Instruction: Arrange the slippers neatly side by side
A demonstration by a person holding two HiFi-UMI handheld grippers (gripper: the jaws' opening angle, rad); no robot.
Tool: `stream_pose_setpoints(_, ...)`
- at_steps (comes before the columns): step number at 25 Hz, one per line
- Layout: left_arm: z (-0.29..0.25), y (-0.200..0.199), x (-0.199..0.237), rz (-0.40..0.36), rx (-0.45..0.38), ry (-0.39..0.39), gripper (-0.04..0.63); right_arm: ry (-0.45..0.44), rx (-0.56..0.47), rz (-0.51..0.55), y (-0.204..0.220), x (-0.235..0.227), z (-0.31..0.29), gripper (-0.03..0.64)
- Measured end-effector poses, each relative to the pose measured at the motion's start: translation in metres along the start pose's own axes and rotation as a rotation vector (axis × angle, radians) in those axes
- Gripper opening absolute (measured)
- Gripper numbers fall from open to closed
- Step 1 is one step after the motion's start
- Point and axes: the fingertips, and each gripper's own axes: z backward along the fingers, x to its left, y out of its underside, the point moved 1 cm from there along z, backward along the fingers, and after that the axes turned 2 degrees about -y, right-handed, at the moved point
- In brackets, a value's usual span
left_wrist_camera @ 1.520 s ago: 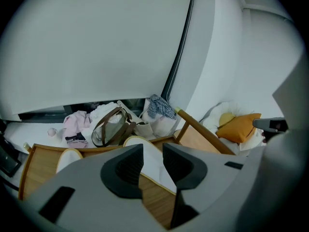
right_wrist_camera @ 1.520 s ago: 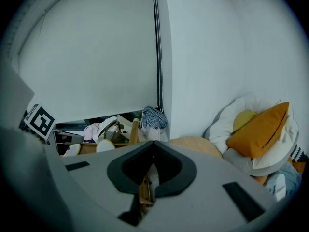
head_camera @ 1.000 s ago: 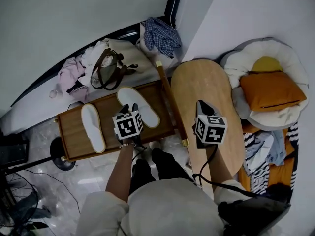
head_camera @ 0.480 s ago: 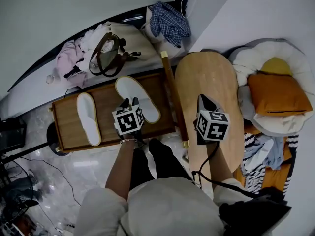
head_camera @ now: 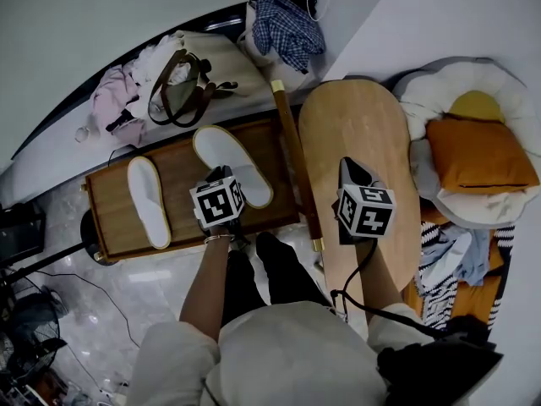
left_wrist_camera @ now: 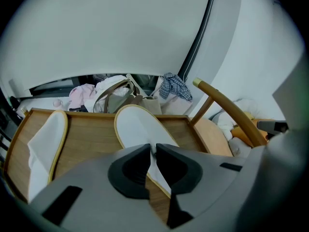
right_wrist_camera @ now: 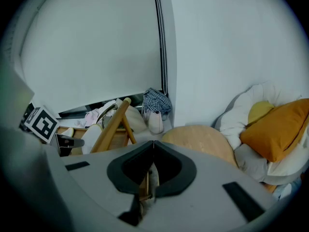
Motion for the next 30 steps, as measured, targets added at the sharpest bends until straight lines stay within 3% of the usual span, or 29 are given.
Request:
stream_pose_setpoints(15, 0.019, -0.004, 0.003, -0.033, -0.023, 0.01, 0.028, 0.005, -0.037, -0.011, -0.004, 0.001, 0.014, 0.034)
stream_pose_setpoints(23, 0.039, -0.008, 0.014, -0.076, -0.045, 0.021, 0.028, -0.017, -0.067, 0.008, -0.014, 0.02, 0.023, 0.034)
stream_pose_setpoints(30, 0.057, -0.013, 0.032, -0.068, -0.076, 0.031, 0.028, -0.051, -0.084, 0.013, -0.023, 0.046, 0.027, 0.034)
